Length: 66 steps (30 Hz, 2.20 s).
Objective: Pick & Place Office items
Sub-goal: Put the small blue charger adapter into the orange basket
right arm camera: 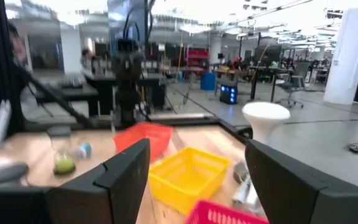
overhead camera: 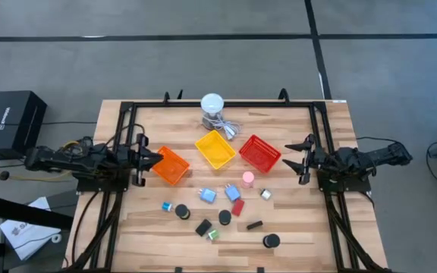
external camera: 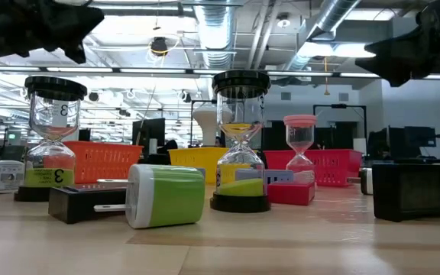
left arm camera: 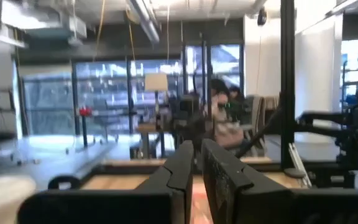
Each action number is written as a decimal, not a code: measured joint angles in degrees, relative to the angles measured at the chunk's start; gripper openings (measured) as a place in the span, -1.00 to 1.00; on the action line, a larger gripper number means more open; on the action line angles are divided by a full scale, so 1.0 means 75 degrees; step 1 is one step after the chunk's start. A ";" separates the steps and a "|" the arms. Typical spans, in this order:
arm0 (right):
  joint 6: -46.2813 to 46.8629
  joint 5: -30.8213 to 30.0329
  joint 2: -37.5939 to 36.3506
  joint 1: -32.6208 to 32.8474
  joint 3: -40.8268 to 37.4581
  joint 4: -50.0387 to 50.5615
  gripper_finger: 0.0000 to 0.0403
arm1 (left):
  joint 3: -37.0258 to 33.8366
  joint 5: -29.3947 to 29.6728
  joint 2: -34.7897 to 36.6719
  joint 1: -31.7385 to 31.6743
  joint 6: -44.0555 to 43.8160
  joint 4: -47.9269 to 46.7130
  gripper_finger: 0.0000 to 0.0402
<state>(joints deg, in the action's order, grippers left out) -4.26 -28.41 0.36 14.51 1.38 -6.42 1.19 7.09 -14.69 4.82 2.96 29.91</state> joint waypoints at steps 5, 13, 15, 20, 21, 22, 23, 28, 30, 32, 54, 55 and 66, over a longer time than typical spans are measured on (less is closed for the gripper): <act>0.0949 0.0001 0.0000 0.0003 0.0003 0.0009 0.27 | 0.0816 -0.0004 -0.1266 0.0000 -0.0035 -0.0124 -0.62; 0.0468 -0.0206 0.0000 -0.0109 0.0003 -0.0273 0.27 | 0.2548 -0.0408 -0.3192 0.0259 -0.0036 -0.2991 -0.22; 0.0462 -0.0218 0.0000 -0.0271 0.0006 -0.0588 0.27 | 0.2781 -0.0408 -0.3469 0.0469 -0.0040 -0.3236 -0.16; 0.0771 -0.0189 0.0247 -0.0664 0.0009 -0.1032 0.27 | 0.2883 -0.0392 -0.3606 0.1187 -0.0255 -0.3417 -0.09; 0.0849 -0.0125 0.0392 -0.0728 0.0009 -0.1091 0.27 | 0.2884 -0.0356 -0.3582 0.1328 -0.0427 -0.3505 -0.08; 0.0947 0.0024 0.0571 -0.0796 0.0009 -0.1201 0.27 | 0.2885 -0.0333 -0.3577 0.1460 -0.0631 -0.3652 -0.07; 0.1042 0.0208 0.0794 -0.0852 0.0009 -0.1381 0.27 | 0.2885 -0.0329 -0.3587 0.1571 -0.0859 -0.3827 -0.07; 0.1235 0.1047 0.2301 -0.1016 0.0009 -0.2992 0.27 | 0.2885 -0.0318 -0.3868 0.2093 -0.2062 -0.4613 -0.07; 0.1202 0.1187 0.3015 -0.1015 0.0009 -0.3633 0.27 | 0.2883 -0.0315 -0.4106 0.2286 -0.2414 -0.4882 -0.07; 0.1202 0.1210 0.3750 -0.0990 0.0009 -0.4279 0.27 | 0.2880 -0.0318 -0.4417 0.2437 -0.2448 -0.5074 -0.07; -0.0039 0.1191 1.0290 -0.1007 0.3215 -0.5597 0.27 | 0.2874 0.0862 -0.6892 0.4030 -0.3853 -0.5401 -0.07; -0.0042 0.1190 1.0406 -0.1009 0.3284 -0.5574 0.27 | 0.2874 0.0999 -0.6899 0.4056 -0.3852 -0.5400 -0.07; -0.0053 0.1187 1.1277 -0.1009 0.3719 -0.5607 0.27 | 0.2874 0.0833 -0.7360 0.4068 -0.4010 -0.5384 -0.07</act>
<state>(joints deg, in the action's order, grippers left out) -4.66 -19.51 84.94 6.94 29.28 -48.47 22.74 13.34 -69.89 35.33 -27.11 -10.47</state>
